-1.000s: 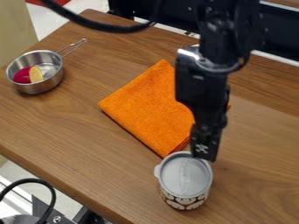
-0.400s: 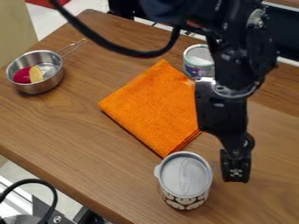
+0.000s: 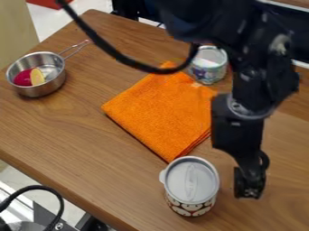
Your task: Remove the material from the corner of the yellow cloth
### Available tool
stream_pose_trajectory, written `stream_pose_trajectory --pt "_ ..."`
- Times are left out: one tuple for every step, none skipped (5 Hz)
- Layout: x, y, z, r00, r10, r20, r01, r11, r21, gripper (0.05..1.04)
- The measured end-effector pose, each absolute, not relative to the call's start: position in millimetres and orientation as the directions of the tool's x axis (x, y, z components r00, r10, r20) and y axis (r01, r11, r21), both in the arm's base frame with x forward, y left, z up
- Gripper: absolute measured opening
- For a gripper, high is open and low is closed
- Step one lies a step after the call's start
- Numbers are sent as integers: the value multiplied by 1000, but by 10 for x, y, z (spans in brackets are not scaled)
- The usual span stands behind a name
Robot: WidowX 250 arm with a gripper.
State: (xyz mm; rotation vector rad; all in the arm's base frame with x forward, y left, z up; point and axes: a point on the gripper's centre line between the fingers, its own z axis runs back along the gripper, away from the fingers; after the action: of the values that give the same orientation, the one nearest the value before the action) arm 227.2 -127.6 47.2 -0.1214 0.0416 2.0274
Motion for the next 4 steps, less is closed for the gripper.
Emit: stream_pose_trajectory --pt "2279 -1254 432 -420 903 -94 -903 -426 -60 999" --pt "2224 -1206 382 -431 900 -72 -899 -435 -58 999" --pt "2150 -1116 323 -459 887 -48 -886 -461 -39 999" --pt "2089 -1053 339 -498 865 -64 -865 -501 -36 999"
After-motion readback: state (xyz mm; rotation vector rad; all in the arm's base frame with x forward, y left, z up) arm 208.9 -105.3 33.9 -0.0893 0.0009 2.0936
